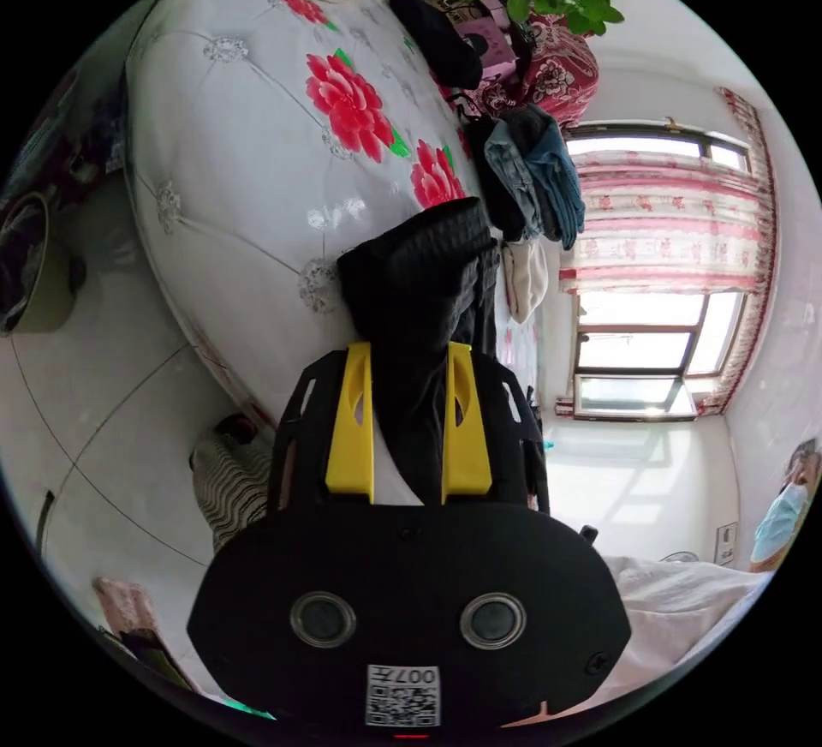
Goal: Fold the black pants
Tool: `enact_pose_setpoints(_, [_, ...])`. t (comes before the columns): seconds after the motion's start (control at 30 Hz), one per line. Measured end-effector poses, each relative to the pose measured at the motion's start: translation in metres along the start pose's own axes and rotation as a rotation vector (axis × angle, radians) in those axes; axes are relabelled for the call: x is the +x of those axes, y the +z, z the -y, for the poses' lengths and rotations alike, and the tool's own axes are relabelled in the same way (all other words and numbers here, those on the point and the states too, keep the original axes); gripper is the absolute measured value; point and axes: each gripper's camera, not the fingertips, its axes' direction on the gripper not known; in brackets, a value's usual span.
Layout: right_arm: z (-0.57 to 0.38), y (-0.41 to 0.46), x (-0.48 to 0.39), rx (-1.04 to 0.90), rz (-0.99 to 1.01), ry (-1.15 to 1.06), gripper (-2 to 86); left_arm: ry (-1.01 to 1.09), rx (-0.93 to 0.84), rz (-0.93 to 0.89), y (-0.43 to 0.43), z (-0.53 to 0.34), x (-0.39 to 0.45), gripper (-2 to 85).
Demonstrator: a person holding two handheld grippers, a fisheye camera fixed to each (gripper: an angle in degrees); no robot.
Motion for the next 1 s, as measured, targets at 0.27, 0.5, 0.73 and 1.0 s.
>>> enact_pose_setpoints(0.27, [0.011,-0.003,0.023,0.024,0.037,0.018,-0.3,0.007,0.066,-0.135,-0.003,0.008,-0.012,6.6])
enact_pose_setpoints(0.5, [0.007,-0.022,0.054,0.068,0.012,0.067,-0.3,0.387,-0.039,-0.183,0.005,0.008,0.094,5.2])
enact_pose_setpoints(0.73, [-0.023,-0.065,0.116,0.189,-0.084,0.236,-0.3,1.035,-0.519,-0.428,0.1,-0.09,0.27,5.2])
enact_pose_setpoints(1.0, [-0.086,-0.086,0.215,0.205,-0.145,0.605,0.4,1.145,-1.288,-0.49,0.292,-0.259,0.276,7.8])
